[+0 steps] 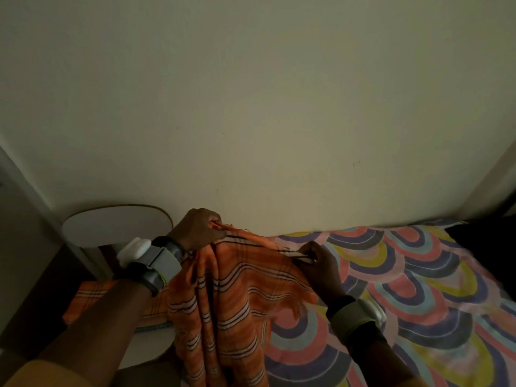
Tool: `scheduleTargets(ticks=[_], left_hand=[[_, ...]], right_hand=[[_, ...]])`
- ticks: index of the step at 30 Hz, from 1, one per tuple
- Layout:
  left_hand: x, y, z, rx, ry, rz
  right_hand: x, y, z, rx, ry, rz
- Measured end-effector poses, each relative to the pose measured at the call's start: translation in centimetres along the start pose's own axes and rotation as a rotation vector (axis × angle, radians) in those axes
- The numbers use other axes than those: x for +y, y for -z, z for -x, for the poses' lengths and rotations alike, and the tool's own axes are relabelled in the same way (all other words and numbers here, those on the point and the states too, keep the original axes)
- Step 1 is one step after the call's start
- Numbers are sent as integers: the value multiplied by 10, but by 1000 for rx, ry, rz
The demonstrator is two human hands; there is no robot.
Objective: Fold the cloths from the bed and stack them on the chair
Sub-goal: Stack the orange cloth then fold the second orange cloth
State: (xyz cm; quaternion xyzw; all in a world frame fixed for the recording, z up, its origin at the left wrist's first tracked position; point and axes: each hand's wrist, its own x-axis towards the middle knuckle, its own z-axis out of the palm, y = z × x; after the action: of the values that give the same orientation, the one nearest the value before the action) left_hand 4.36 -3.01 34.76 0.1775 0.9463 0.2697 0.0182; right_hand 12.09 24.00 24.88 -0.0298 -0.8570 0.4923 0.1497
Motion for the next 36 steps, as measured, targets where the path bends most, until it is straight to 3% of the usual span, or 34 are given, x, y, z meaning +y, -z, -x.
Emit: scheduleTargets(ticks=[2,6,8,11,18,24,29,33,36], left_hand=[[-3,2,1,18,-3,9],[-3,-1,3,85,-113,27],[-1,-5,3,127,-137,36],[6,-14,4,142,-147,64],[21,-25,2,185,-111,84],[31,-28,1,261,-58,75],[29,-23,-2,338,-1,78],[18,-17,-6,425,124,138],[10,-16,-9,360,227,146]], right_hand=[[-9,5,-2,-96,-16,-69],[-32,8,4,-601,-160,-301],[-35,0,8,-715,-194,-345],[-40,-22,7,-629,-16,-165],[-75,-65,9,-375,205,-137],[-81,-88,9,17,37,-81],[-63,-92,11,-81,134,-17],[-23,-83,26,-247,-128,-72],[-16,-59,21,-81,-287,-191]])
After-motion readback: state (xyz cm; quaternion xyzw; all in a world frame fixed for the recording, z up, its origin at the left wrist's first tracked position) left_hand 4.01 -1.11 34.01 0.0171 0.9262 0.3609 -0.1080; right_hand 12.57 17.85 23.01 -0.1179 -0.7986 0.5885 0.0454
